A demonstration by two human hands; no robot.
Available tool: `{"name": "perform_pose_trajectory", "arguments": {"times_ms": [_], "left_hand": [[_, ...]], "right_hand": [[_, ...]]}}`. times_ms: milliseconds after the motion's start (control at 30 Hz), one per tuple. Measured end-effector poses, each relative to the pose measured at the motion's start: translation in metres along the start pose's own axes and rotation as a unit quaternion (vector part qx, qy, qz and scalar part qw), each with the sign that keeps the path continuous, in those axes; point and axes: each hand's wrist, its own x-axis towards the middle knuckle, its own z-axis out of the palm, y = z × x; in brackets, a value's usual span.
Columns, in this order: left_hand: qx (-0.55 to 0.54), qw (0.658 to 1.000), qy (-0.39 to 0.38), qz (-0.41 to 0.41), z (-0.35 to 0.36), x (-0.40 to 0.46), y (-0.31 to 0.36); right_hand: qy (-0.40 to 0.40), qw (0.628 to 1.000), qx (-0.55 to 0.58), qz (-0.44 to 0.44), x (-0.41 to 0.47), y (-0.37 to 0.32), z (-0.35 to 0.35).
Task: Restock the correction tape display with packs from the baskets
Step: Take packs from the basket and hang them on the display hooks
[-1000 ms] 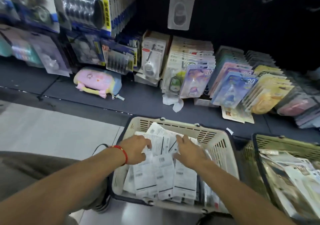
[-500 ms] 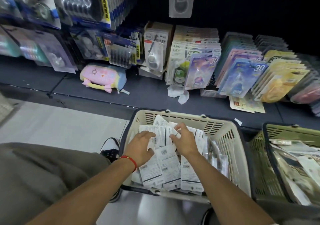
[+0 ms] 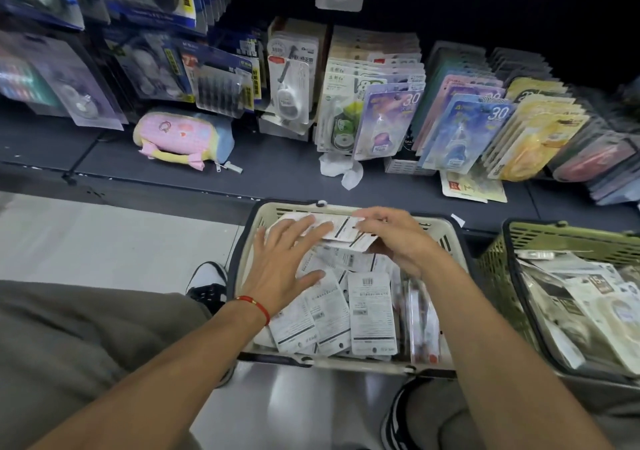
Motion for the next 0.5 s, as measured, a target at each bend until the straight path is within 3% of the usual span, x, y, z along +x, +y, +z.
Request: {"name": "perform_pose_trajectory", "arguments": {"times_ms": [67,133,200,233,267,300,367,400,433,500], "left_hand": [[-0.020,0.999,0.025,-0.016,0.003,-0.002,0.001],[-0.123,0.990,0.001,-0.062,0.008,-0.005,0.000],[-0.219,0.970,-0.045,-0.098,0.012,-0.009,-0.001],[-0.258,0.957,-0.060,-0.119,0.012,-0.011,-0.001],[-0.303,0.939,-0.067,-0.149,0.012,-0.012,0.000],[-0.356,0.913,-0.070,-0.185,0.012,-0.012,0.001],[-0.446,0.853,-0.079,-0.260,0.012,-0.011,0.001],[-0.477,0.824,-0.085,-0.295,0.011,-0.010,0.000],[-0.503,0.795,-0.089,-0.328,0.010,-0.009,-0.002],[-0.542,0.744,-0.094,-0.378,0.007,-0.007,-0.005]], "right_hand": [[-0.053,0.994,0.058,0.073,-0.006,0.010,-0.004],[-0.083,0.983,0.120,0.110,-0.011,0.026,-0.005],[-0.059,0.977,0.158,0.130,-0.008,0.041,-0.004],[-0.029,0.985,0.121,0.122,-0.004,0.049,-0.004],[0.009,0.995,0.010,0.099,-0.002,0.056,-0.005],[0.042,0.982,-0.172,0.061,-0.002,0.063,-0.009],[0.021,0.852,-0.523,0.013,-0.002,0.083,-0.019],[-0.003,0.796,-0.604,0.016,-0.005,0.092,-0.020],[-0.016,0.778,-0.627,0.029,-0.010,0.100,-0.020],[0.000,0.790,-0.612,0.029,-0.014,0.109,-0.018]]}}
